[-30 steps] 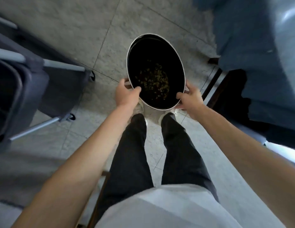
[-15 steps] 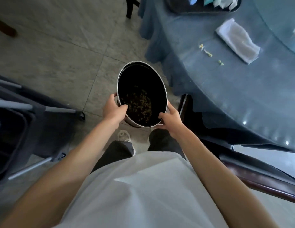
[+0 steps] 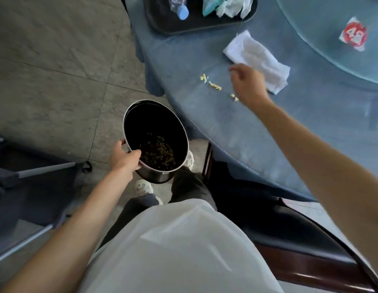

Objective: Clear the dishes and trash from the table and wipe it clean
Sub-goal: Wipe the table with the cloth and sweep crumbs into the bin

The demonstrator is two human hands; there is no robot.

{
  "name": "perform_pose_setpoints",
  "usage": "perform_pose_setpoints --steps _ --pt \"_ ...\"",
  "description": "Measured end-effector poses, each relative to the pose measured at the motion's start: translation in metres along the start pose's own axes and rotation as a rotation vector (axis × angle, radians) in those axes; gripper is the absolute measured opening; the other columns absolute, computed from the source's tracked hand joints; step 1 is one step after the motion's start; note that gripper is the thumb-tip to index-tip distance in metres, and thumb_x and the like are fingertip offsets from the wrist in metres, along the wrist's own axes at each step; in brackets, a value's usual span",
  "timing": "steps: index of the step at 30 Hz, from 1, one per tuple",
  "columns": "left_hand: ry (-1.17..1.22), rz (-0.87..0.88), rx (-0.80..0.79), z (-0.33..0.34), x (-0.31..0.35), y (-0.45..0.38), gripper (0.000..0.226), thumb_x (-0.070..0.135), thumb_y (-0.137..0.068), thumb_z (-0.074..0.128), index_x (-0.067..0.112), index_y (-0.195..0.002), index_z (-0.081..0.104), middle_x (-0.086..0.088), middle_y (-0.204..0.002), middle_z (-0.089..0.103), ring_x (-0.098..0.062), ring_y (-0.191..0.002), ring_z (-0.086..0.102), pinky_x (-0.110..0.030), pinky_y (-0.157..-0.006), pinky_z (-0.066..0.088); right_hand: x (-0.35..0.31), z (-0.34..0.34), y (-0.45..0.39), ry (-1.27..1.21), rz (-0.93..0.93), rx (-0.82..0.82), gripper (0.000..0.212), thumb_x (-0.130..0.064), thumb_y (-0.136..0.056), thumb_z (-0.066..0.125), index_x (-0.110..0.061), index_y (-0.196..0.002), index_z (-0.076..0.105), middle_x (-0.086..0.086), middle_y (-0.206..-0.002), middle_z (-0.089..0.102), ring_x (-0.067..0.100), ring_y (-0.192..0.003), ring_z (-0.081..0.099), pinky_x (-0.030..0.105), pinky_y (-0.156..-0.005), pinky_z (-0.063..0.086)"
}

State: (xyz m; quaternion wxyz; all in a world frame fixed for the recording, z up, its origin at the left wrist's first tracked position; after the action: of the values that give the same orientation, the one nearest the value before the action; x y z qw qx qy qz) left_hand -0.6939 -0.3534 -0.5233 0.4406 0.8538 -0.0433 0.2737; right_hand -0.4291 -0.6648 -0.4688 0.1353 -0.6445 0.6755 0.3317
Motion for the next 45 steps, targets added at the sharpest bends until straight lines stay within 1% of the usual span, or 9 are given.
perform_pose_setpoints --steps 3,7,11,16,20,31,36,40,45 --pt "0.000 -0.008 0.021 0.016 0.011 0.003 0.055 -0.008 -0.087 0.058 0.016 -0.136 0.053 -0.015 -0.125 0.064 -0.028 -0.096 0.065 -0.038 -0.070 0.059 0.030 -0.038 -0.052 0.154 -0.019 0.087 0.040 -0.026 -0.100 0.050 -0.017 -0.138 0.061 0.014 -0.134 0.062 0.034 -0.123 0.057 0.033 -0.103 0.040" --pt "-0.005 -0.029 0.033 0.030 0.020 0.000 0.058 -0.009 -0.087 0.059 0.017 -0.139 0.050 -0.016 -0.130 0.062 -0.032 -0.106 0.067 -0.040 -0.072 0.061 0.055 -0.041 -0.082 0.436 -0.090 -0.055 0.049 -0.038 -0.101 0.053 -0.030 -0.150 0.045 0.013 -0.149 0.045 0.042 -0.137 0.040 0.050 -0.112 0.032" --pt "-0.017 -0.032 0.040 0.036 0.026 -0.004 0.065 -0.009 -0.089 0.060 0.018 -0.146 0.044 -0.016 -0.137 0.059 -0.030 -0.109 0.065 -0.039 -0.073 0.062 0.066 -0.038 -0.089 0.469 -0.154 -0.100 0.052 -0.043 -0.099 0.054 -0.038 -0.149 0.039 0.014 -0.138 0.047 0.042 -0.129 0.044 0.053 -0.106 0.039" --pt "-0.054 -0.019 0.061 0.041 0.036 -0.010 0.061 -0.007 -0.089 0.062 0.017 -0.143 0.048 -0.016 -0.134 0.061 -0.026 -0.096 0.065 -0.033 -0.063 0.060 0.068 -0.024 -0.084 0.448 -0.230 -0.078 0.051 -0.034 -0.105 0.047 -0.033 -0.155 0.036 0.016 -0.131 0.045 0.039 -0.118 0.047 0.051 -0.086 0.048" --pt "-0.084 -0.021 0.064 0.046 0.040 -0.011 0.053 -0.006 -0.089 0.062 0.018 -0.135 0.053 -0.014 -0.123 0.064 -0.023 -0.081 0.066 -0.038 -0.068 0.062 0.059 -0.007 -0.074 0.480 -0.247 -0.030 0.050 -0.026 -0.107 0.042 -0.027 -0.156 0.034 0.018 -0.128 0.045 0.040 -0.110 0.049 0.052 -0.075 0.049" --pt "-0.039 0.019 0.077 0.052 0.042 -0.005 0.052 -0.004 -0.087 0.064 0.019 -0.134 0.059 -0.010 -0.105 0.071 -0.024 -0.082 0.070 -0.047 -0.075 0.064 -0.013 0.094 0.015 0.508 -0.456 -0.154 0.058 -0.010 -0.097 0.062 -0.018 -0.151 0.042 0.011 -0.115 0.054 0.033 -0.093 0.061 0.035 -0.050 0.037" --pt "-0.010 0.024 0.061 0.049 0.042 -0.008 0.068 0.006 -0.078 0.069 0.030 -0.140 0.055 -0.005 -0.107 0.073 -0.023 -0.087 0.073 -0.049 -0.078 0.064 -0.044 0.118 0.059 0.492 -0.571 -0.323 0.057 -0.026 -0.104 0.054 -0.027 -0.157 0.033 0.008 -0.125 0.048 0.031 -0.100 0.060 0.038 -0.056 0.043" --pt "-0.048 0.032 0.040 0.046 0.047 -0.011 0.063 0.006 -0.083 0.068 0.031 -0.140 0.056 -0.002 -0.103 0.073 -0.020 -0.084 0.073 -0.047 -0.079 0.064 -0.038 0.081 0.037 0.319 -0.477 -0.154 0.046 -0.033 -0.105 0.048 -0.030 -0.151 0.046 0.009 -0.123 0.051 0.034 -0.087 0.063 0.035 -0.056 0.041" --pt "-0.092 0.031 0.040 0.048 0.043 -0.016 0.058 0.013 -0.076 0.067 0.033 -0.129 0.060 -0.001 -0.095 0.075 -0.026 -0.088 0.073 -0.049 -0.082 0.063 0.002 0.031 -0.022 0.397 -0.163 -0.006 0.046 -0.027 -0.103 0.042 -0.028 -0.149 0.042 0.014 -0.122 0.046 0.037 -0.080 0.056 0.039 -0.063 0.038"
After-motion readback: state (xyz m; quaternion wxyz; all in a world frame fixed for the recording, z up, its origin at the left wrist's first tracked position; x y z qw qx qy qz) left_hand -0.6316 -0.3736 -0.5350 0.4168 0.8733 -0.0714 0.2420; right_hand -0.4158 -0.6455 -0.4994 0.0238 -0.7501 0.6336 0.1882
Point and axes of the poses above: each hand's wrist, its own y-axis away from the middle knuckle, its own z-axis out of the palm, x = y × z, the point moved 5 cm from there along -y, towards the middle knuckle
